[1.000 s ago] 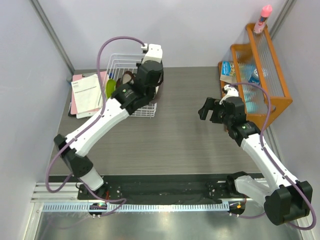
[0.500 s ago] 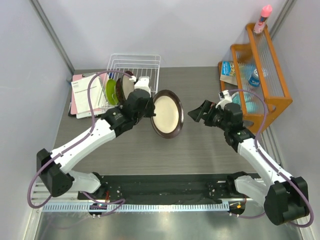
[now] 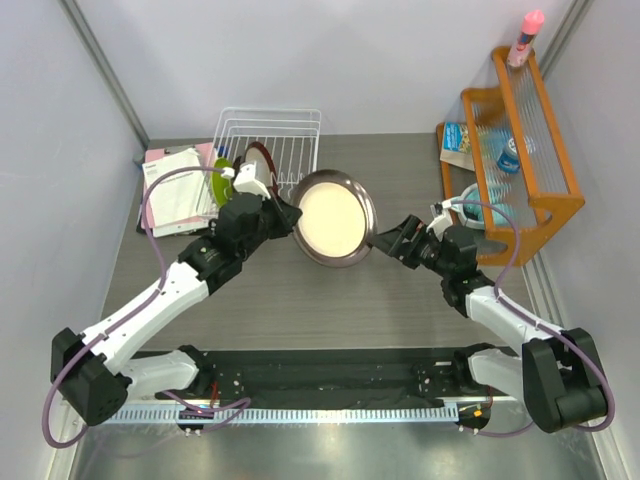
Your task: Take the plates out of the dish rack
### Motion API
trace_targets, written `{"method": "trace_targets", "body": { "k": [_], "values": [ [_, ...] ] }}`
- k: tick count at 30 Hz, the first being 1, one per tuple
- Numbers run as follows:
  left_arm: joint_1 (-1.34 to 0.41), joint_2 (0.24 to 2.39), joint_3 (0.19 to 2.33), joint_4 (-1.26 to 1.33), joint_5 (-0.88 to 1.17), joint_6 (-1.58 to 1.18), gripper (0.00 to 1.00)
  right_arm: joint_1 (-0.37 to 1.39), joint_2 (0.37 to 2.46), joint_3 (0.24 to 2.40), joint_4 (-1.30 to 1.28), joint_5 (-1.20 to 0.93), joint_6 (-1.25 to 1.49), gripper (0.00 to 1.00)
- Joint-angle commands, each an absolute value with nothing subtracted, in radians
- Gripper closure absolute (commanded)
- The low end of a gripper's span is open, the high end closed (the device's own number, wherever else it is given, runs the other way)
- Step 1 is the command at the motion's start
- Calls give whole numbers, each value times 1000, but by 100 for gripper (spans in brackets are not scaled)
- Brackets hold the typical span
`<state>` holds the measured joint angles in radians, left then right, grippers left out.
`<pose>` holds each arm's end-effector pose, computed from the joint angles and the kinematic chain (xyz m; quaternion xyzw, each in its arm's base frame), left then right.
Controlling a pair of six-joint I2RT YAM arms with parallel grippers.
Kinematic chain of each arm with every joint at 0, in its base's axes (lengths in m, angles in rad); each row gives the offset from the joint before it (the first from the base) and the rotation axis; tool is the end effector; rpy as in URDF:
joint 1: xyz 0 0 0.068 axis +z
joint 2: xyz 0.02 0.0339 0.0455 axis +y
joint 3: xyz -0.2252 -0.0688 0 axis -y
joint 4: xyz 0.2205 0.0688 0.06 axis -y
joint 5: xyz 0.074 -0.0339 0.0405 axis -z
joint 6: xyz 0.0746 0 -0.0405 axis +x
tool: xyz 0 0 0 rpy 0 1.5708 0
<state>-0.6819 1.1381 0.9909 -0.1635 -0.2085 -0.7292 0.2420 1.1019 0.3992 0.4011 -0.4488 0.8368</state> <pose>0.2368 -0.1723 0.3000 -0.0803 0.8019 -0.3160 0.5006 0.2448 0.0938 0.1757 0.1039 0.7893 0.4506 0.4039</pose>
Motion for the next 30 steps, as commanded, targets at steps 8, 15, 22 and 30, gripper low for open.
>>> {"method": "trace_targets", "body": {
  "k": [8,15,22,30],
  "values": [
    [-672,1134,885,222,-61,-914,100,238,1198,382,739,-555,940,22],
    [-670,1152,848,288,-55,-946,100,236,1313,347,977,-643,1063,70],
    [-670,1160,847,298,-38,-942,100,238,1344,330,1094,-699,1114,99],
    [-672,1164,871,218,-35,-847,34,196,1128,327,785,-608,1018,99]
  ]
}}
